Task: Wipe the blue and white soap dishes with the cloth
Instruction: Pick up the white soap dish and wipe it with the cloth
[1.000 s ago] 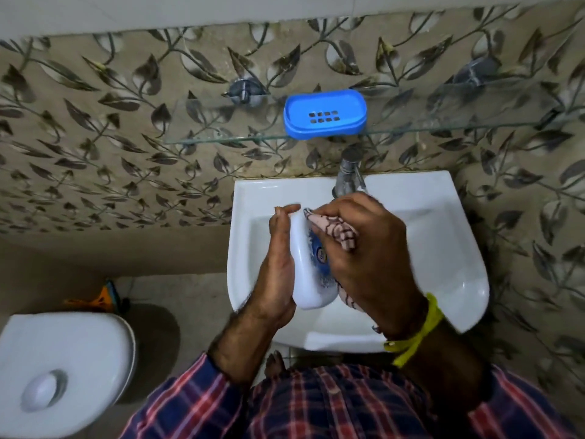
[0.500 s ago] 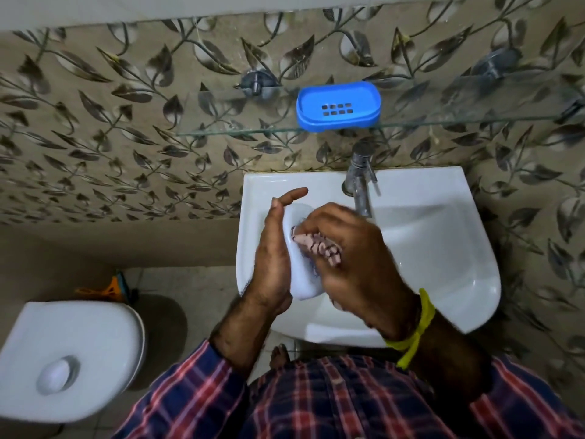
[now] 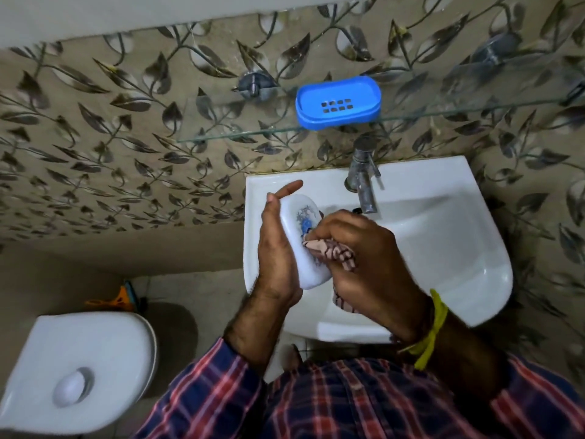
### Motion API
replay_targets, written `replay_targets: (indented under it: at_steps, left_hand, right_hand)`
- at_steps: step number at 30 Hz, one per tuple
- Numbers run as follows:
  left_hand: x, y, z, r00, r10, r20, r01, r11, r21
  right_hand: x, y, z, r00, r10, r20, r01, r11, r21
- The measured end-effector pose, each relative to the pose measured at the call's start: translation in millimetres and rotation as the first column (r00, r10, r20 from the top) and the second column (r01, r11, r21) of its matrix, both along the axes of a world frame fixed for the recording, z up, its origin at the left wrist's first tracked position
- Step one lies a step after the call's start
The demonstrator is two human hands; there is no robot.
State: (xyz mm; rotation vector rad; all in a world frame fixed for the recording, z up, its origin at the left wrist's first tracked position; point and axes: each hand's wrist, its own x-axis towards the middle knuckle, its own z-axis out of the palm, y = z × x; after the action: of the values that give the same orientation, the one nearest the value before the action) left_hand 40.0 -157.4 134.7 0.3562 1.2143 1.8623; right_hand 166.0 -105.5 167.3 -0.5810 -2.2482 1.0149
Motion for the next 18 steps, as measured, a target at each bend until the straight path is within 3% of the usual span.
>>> replay_targets:
  at_steps: [3,7,11,15,18]
  left_hand:
    - [-7,1,5,0.999,0.035,-0.006,-0.035,0.999,-0.019]
    - [-2,4,3,0.998,0.05,0.032,-0.049,0.998,-0.041]
    - [-11,5,8,0.996,0.065,0.06,-0.064,0.998,-0.009]
    - [-2,4,7,0.998,0.03,0.051,-0.029,0.999,-0.026]
    - [-3,4,7,0.998,0.03,0.061,-0.03,1.0,0.003]
  right_hand:
    - [7,-13,-2,0.995,0.097,0.029,-0.098,0.995,0.032]
    - [5,-1,-4,1.0,-0.031,0.003,0.031,1.0,0.005]
    - [15,-15,-10,0.999,0.049,-0.01,-0.049,0.999,0.023]
    - [10,3,-7,0.996,-0.093,0.008,0.093,0.995,0.018]
    - [6,-4,-3,1.0,-0.009,0.027,0.007,0.997,0.073]
